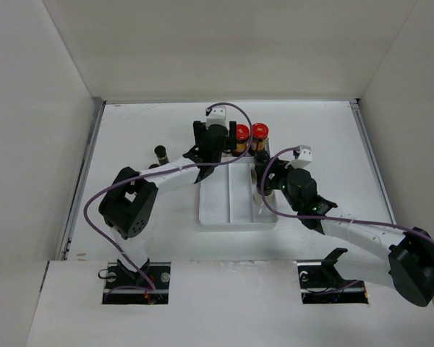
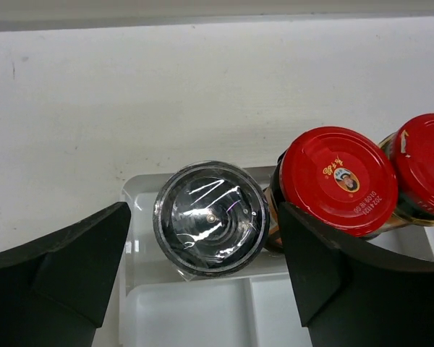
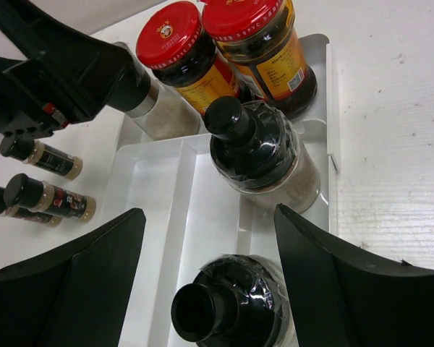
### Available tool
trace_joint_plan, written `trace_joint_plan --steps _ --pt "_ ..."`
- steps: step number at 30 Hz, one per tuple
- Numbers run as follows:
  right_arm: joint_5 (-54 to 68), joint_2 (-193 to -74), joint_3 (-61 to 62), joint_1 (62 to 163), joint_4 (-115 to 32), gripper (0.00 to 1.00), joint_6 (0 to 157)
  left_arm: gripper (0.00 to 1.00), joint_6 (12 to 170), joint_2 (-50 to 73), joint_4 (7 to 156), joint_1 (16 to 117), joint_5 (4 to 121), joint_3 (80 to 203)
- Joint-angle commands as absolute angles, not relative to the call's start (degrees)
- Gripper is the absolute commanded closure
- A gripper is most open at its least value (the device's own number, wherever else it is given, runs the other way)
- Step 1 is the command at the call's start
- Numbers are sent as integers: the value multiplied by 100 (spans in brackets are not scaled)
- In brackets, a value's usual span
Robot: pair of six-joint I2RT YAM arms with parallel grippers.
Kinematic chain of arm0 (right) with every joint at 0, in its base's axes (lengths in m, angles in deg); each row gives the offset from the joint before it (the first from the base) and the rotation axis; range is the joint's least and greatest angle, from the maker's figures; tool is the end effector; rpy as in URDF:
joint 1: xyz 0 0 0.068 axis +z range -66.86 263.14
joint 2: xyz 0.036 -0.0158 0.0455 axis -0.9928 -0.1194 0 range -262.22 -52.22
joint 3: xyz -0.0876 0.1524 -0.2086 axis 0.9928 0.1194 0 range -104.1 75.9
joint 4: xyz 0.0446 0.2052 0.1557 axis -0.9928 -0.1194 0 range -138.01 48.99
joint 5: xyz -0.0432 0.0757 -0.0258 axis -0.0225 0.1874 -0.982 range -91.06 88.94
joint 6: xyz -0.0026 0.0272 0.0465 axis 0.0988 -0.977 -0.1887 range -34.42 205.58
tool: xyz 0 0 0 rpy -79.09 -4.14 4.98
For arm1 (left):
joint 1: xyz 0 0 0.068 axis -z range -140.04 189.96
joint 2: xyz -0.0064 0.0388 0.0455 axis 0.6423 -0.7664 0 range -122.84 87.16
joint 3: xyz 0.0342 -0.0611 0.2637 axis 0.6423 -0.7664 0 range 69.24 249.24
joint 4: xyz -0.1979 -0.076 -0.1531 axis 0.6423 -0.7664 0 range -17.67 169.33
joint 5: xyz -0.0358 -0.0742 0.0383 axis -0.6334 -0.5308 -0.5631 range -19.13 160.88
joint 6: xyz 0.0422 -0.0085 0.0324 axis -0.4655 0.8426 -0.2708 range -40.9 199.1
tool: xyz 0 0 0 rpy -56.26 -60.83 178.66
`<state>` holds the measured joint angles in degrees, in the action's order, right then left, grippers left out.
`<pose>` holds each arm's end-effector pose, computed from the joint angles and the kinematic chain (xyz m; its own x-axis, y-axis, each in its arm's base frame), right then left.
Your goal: Organize the condiment bottles
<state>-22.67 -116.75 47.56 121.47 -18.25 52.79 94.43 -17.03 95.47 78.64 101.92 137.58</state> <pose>0.1994 0.1409 0.2307 -0.3133 0.3941 -0.8640 -0.1497 0.8779 0.4548 0.3369 -0.2462 0.2394 -0.2953 -0.0538 -0.9539 0.0810 0.9934 -0.0811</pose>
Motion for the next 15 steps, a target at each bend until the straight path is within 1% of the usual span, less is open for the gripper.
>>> trace_joint_plan --steps 1,6,7,8,9,10,11,13,14,15 --pt "-2295 -11646 4751 12142 -1482 21 5263 15 9510 -945 10042 7920 10453 13526" --pt "-2295 -11699 4724 12151 -1482 21 5271 14 9623 -84 10017 7991 10883 12797" --pt "-2286 -11699 4733 12142 -1482 21 5263 15 9667 161 9990 8008 10980 12587" --pt "-2286 -11682 4742 12133 -1482 22 5263 19 9720 425 9938 8008 11068 12367" --pt "-2277 -11656 4742 12133 -1482 25 5263 25 9808 723 9841 8017 11130 12138" --pt "-2242 -11621 4742 12142 -1482 29 5280 32 9922 1013 9710 8017 11174 11927" --pt "-2207 -11585 4733 12168 -1482 37 5297 39 10053 1321 9517 8009 11209 11716" --pt "-2172 -11533 4733 12168 -1482 59 5315 51 10326 1849 9008 7965 11271 11399" --pt "-2189 -11506 4733 12168 -1499 65 5315 53 10466 2060 8692 7921 11289 11285" --pt "-2198 -11480 4742 12168 -1499 68 5315 53 10563 2245 8411 7886 11271 11188"
